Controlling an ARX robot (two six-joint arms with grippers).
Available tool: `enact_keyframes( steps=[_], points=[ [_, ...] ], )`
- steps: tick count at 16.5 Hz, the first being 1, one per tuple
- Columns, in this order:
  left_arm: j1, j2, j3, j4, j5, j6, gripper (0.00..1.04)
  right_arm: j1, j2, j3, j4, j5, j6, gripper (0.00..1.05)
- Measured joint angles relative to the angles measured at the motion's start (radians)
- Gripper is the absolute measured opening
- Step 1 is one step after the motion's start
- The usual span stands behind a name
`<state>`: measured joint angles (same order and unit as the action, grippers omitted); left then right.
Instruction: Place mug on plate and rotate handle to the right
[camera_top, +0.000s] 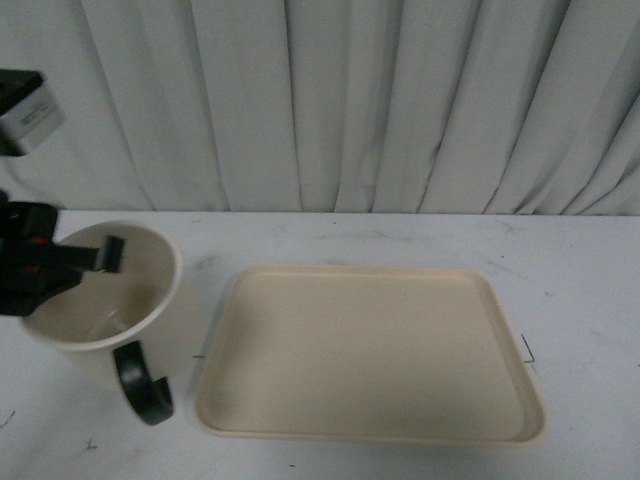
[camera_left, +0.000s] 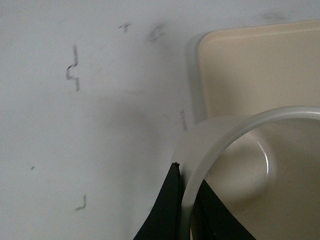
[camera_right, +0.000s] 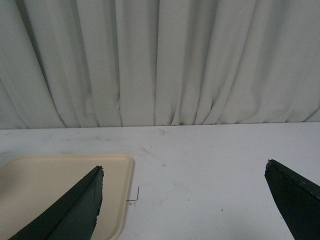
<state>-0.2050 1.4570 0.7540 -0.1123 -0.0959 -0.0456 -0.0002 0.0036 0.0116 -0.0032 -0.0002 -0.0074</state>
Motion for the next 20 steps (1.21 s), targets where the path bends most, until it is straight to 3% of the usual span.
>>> enact_keyframes(
  steps=[4,7,14,20],
  points=[
    [-0.217,0.185,0.209,-0.006,0.0,0.028,0.03,0.0,0.0,0.0,0.0,0.0,0.0,0.98],
    [-0.292,0.356,0.338,-0.023,-0.006,0.027,0.03,0.0,0.0,0.0,0.0,0.0,0.0,0.98],
    [-0.328,0.563,0.523,-0.089,-0.032,-0.007,0.03,0.0,0.0,0.0,0.0,0.0,0.0,0.98],
    [-0.343,0.61,0.569,-0.149,-0.024,-0.028,0.03,0.0,0.0,0.0,0.0,0.0,0.0,0.98]
  ],
)
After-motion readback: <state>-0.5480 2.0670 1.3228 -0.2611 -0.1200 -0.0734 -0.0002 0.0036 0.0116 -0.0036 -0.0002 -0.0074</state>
